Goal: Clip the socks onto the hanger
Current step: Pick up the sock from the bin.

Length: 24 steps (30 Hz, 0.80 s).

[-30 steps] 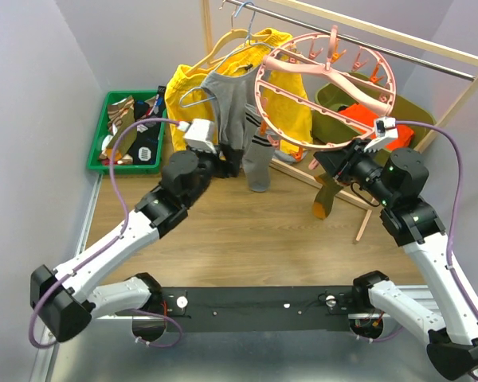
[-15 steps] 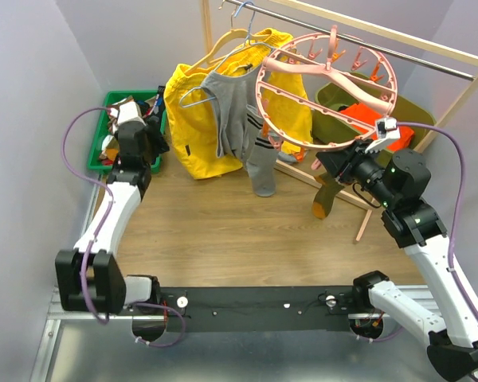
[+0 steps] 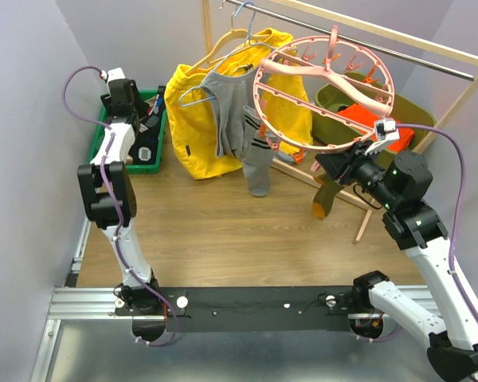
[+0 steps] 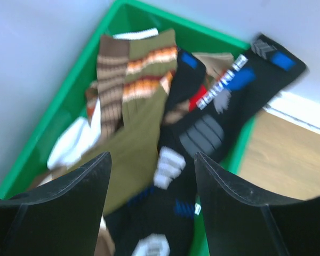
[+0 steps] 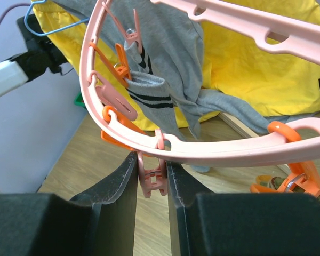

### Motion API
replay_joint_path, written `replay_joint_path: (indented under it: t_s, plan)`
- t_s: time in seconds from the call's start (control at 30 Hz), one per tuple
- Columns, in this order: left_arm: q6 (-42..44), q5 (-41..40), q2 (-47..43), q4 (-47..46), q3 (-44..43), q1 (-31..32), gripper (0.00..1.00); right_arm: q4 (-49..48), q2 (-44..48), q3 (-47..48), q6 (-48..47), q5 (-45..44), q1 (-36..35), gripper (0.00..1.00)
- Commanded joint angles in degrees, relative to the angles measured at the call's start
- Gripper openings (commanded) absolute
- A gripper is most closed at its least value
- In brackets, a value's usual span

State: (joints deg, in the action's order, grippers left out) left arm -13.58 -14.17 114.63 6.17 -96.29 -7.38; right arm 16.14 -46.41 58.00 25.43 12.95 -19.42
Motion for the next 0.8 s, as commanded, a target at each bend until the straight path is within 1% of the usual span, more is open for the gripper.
replay_joint_path:
  t_s: [0.0,0.13,0.27,0.33,0.47,0.5,0.53,0.57,0.6,0.63,0.67,0.7,0.73,0.77]
  plan:
    - [1.7,-1.6,6.6,3.8,-9.1,-1.9,0.72,-0.3,0.9,-1.2,-1.1,2.2,-0.1,0.01]
    - [1.5,-0.2,11.7,2.5,-12.0,-3.0,0.70,0.5,0.8,-1.6,-1.1,2.5,-0.1,0.01]
    - [0.8,2.1,15.9,3.7,-15.5,-3.8,0.68,0.6,1.1,-2.2,-0.8,2.8,-0.1,0.01]
    - [0.5,3.1,17.2,3.7,-15.8,-4.0,0.67,0.7,0.6,-2.0,-1.0,3.0,-0.1,0.01]
    - [0.6,4.9,18.2,2.9,-14.5,-4.2,0.60,1.3,0.2,-1.7,-1.3,3.0,-0.1,0.01]
    - [0.8,5.3,18.2,2.8,-14.5,-4.1,0.55,1.1,0.3,-1.7,-1.3,3.0,-0.1,0.01]
    - [0.9,5.7,18.4,2.9,-14.4,-4.2,0.53,0.8,0.2,-2.1,-1.1,3.0,-0.1,0.01]
    - [1.0,5.9,18.4,3.0,-14.2,-4.2,0.43,0.5,0.1,-2.3,-0.7,3.1,-0.1,0.01]
    - [1.6,5.9,18.2,3.0,-14.0,-4.3,0.38,0.4,0.1,-2.3,-0.6,3.6,-0.1,0.01]
    - [2.0,5.7,17.5,2.9,-13.9,-4.3,0.30,0.4,0.0,-2.3,-0.6,3.7,-0.1,0.01]
    - [2.2,5.6,16.9,2.6,-13.3,-4.3,0.18,0.4,-0.1,-2.3,-0.6,3.8,-0.1,0.01]
    - [2.9,5.5,16.3,2.4,-13.0,-4.3,0.10,0.4,-0.1,-2.2,-0.7,3.7,-0.1,0.01]
    - [3.3,5.0,15.0,2.0,-12.7,-4.3,0.09,0.5,0.0,-2.3,-0.8,3.7,-0.1,0.01]
    - [3.6,4.9,14.2,1.8,-12.3,-4.3,0.01,0.5,0.0,-2.1,-1.0,3.6,-0.1,0.01]
